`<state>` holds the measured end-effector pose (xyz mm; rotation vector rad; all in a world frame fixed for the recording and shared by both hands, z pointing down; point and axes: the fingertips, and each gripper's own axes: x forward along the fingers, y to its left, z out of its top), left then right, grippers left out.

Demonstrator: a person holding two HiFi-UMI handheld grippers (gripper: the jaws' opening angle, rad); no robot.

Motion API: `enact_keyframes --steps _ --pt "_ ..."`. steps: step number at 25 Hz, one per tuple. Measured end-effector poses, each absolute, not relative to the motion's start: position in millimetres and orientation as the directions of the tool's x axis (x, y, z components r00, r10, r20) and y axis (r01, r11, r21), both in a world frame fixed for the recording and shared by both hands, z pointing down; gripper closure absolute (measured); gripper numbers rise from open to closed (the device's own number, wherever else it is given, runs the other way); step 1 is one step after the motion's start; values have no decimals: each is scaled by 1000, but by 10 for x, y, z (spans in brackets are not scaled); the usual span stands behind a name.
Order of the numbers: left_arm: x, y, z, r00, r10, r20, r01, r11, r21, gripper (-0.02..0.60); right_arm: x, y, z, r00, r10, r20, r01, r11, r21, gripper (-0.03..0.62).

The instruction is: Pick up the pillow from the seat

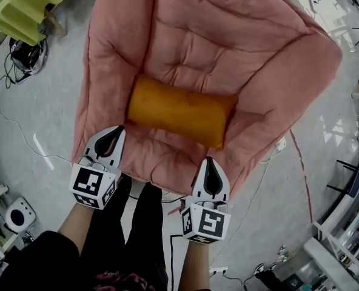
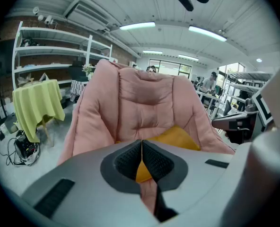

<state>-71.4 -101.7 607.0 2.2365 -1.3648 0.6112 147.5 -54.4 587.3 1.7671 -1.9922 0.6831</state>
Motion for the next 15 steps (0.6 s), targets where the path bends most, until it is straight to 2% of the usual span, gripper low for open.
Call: enact_keyframes --steps 15 --pt "-801 -1123 6250 400 -701 591 -906 -398 140 572 1408 -590 6066 -138 -788 600 -990 97 -100 574"
